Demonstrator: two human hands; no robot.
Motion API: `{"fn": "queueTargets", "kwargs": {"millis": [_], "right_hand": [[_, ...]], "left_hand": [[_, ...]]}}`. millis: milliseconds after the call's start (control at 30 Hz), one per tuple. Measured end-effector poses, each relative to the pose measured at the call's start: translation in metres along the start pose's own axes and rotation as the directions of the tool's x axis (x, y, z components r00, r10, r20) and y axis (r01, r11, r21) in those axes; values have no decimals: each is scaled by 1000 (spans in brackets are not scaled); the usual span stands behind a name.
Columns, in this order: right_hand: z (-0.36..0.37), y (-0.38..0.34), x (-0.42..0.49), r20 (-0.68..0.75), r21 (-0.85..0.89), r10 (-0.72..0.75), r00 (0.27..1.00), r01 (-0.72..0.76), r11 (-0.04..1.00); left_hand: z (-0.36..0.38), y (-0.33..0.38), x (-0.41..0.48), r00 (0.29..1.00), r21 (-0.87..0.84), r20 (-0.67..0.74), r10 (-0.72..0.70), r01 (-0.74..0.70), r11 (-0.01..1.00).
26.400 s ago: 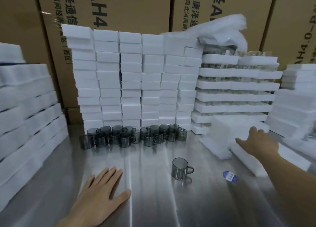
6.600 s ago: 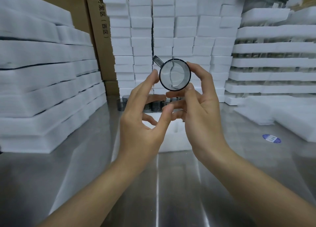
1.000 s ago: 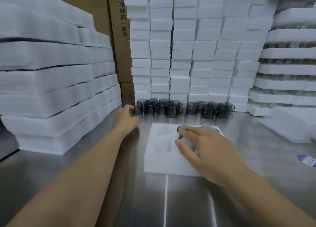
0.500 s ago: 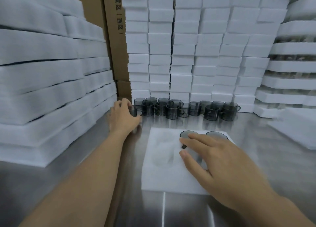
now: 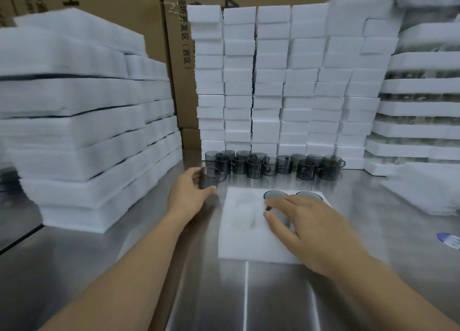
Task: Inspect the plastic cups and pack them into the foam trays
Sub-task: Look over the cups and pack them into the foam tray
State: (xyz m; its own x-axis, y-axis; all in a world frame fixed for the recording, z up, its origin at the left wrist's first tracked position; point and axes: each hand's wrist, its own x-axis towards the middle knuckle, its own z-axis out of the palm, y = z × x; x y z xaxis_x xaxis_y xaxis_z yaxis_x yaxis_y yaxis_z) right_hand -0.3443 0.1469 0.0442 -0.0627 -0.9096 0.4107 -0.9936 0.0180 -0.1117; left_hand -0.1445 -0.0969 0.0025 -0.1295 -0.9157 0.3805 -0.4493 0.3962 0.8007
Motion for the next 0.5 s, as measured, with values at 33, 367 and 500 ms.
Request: {"fn": "queueTargets", "kwargs": {"millis": [33,367,500], "right_hand": [[-1,0,-1,3,9,5,1000,-5,1000],[-1,-2,-2,9,32,25,1000,-25,999],[0,-2,-1,1,49,23,1000,-23,999]], "left_hand": [[0,7,-10,997,16,-37,62,-62,998],[-3,139,-71,714,-101,-400,574,-658,747],[-4,162,-83,680,-156,-427,596,-705,692]]}}
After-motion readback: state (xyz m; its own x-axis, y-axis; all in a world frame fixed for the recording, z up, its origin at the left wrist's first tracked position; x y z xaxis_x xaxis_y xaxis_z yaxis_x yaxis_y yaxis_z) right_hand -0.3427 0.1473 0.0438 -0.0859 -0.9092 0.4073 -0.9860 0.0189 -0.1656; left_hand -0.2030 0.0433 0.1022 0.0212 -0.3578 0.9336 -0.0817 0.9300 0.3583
